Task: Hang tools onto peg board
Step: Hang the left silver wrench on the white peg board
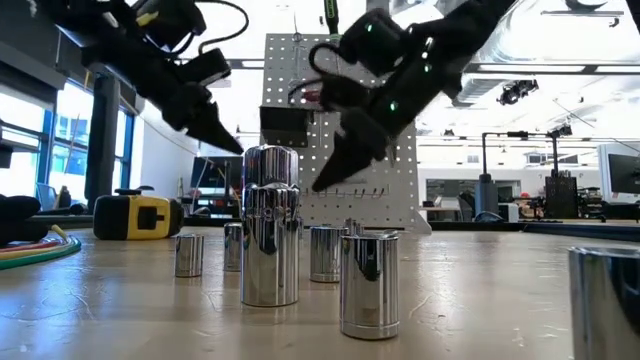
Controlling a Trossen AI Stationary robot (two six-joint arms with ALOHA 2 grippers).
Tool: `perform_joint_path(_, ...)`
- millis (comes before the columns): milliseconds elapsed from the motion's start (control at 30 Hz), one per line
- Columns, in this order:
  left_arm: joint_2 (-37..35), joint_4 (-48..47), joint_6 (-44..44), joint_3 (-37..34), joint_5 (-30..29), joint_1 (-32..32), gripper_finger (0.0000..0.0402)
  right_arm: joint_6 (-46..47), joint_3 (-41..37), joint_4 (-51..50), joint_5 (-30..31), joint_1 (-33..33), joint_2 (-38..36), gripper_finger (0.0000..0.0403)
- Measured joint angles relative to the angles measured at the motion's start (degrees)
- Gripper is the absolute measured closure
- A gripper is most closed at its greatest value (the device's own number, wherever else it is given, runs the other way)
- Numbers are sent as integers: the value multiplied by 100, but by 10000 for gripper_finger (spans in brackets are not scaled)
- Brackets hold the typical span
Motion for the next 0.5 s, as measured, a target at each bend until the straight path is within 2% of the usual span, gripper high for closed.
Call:
perform_joint_path(267,-2,343,-499,-543,0,-42,401,-343,14,134,657,-10,-666,375)
perform_joint_path(500,19,1441,-1030,-1171,11,-369,401,-1020,19,719,1392,-107,-1260,375)
